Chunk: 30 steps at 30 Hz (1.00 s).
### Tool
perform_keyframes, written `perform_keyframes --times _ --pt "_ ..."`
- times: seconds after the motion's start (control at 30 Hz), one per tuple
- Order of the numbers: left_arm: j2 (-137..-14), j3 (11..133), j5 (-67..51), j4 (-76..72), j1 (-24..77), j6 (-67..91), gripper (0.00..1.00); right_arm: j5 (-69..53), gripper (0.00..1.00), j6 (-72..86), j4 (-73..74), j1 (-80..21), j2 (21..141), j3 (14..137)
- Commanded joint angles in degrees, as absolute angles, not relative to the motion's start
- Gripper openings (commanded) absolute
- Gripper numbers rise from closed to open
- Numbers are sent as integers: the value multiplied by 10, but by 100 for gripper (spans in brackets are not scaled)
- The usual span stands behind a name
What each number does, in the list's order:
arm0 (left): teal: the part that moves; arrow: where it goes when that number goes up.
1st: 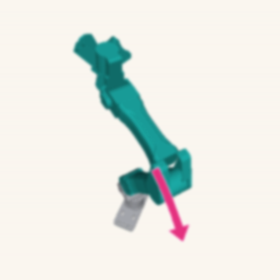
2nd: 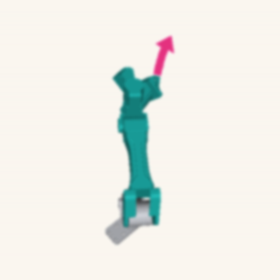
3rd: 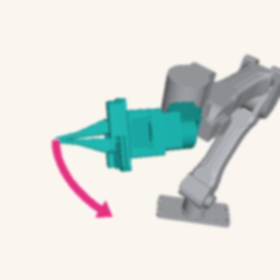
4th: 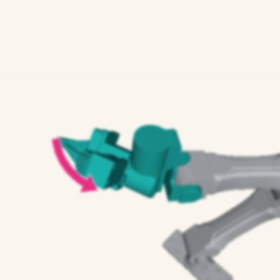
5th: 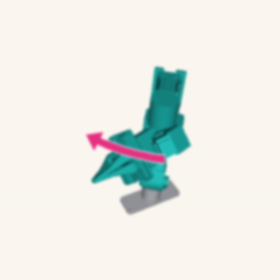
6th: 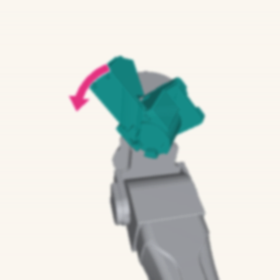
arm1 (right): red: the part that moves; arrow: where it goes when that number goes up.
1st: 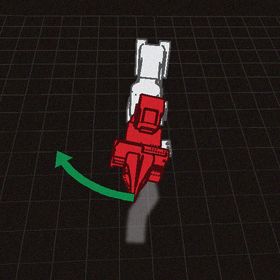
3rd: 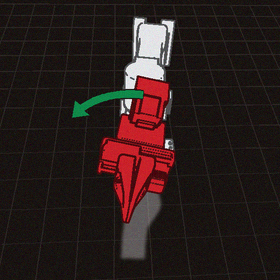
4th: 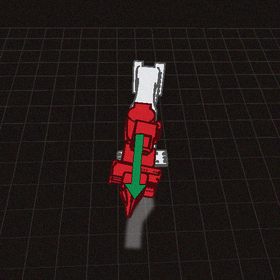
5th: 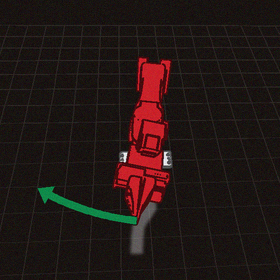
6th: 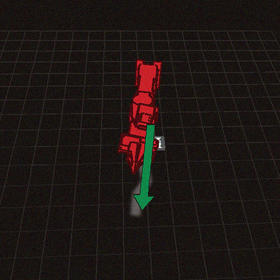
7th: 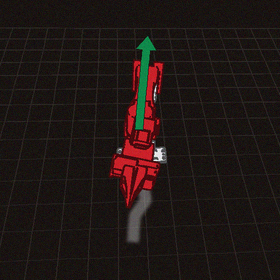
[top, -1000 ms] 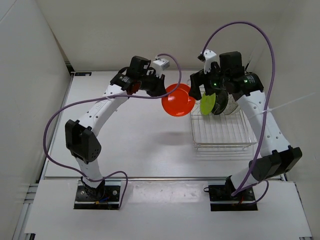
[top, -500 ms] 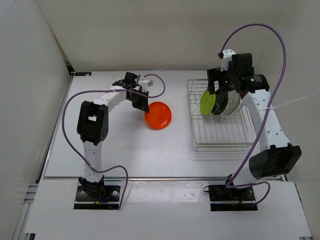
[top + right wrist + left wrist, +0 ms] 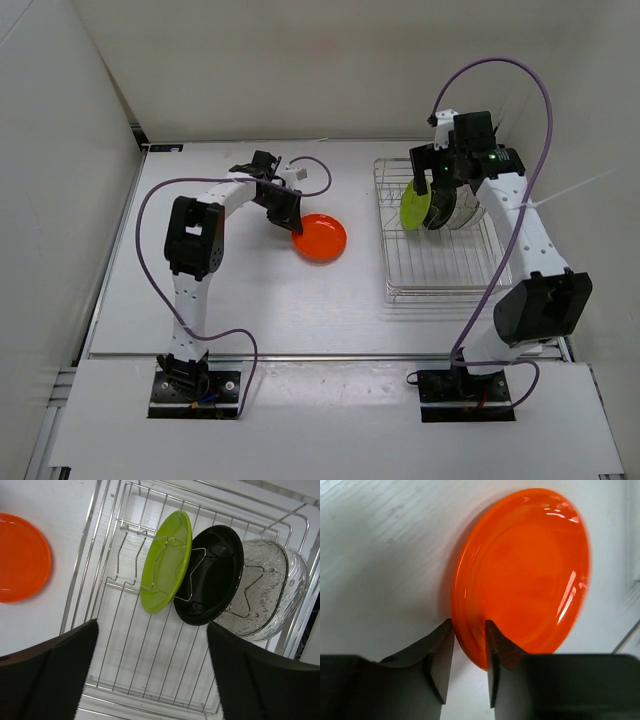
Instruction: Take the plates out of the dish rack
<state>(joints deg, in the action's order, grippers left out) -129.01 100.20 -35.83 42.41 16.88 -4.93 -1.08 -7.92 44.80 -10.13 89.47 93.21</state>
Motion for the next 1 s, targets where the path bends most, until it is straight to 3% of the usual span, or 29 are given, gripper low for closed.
perform_keyframes --times 0.0,0.03,0.07,0.13,0.17,0.23,0.37,0.4,0.57,0.63,0.73,0.83,0.9,0.97 --pt "-1286 1013 -341 422 157 -57 43 14 88 -97 429 -99 926 948" --pt "-1286 1013 -335 422 157 -57 46 14 88 -97 429 -99 932 948" --pt "-1286 1021 -325 422 157 -57 51 14 78 -97 429 -99 939 954" --pt "-1286 1027 -319 422 152 -57 57 19 70 -97 429 -99 955 961" --pt "-1279 1027 -319 422 152 -57 59 25 70 -102 429 -99 961 969" --pt "-1259 1020 -305 422 147 -57 75 41 70 -108 429 -99 980 976" --pt "-1193 996 -300 422 134 -57 79 69 70 -120 424 -99 1010 987" --pt "-1177 996 -284 422 128 -57 97 75 70 -126 424 -99 1021 987" --pt "-1092 976 -240 431 115 -84 100 95 52 -126 413 -99 1044 992" --pt "-1070 982 -232 437 101 -84 100 95 50 -126 413 -99 1060 992" --pt "-1039 982 -208 445 101 -84 100 106 35 -126 413 -105 1073 992" --pt "-1010 968 -196 445 101 -84 100 106 30 -126 413 -105 1078 992" --pt "-998 962 -191 445 101 -84 100 112 17 -120 413 -110 1084 992" --pt "-984 955 -178 445 101 -84 100 118 11 -120 413 -110 1084 992"
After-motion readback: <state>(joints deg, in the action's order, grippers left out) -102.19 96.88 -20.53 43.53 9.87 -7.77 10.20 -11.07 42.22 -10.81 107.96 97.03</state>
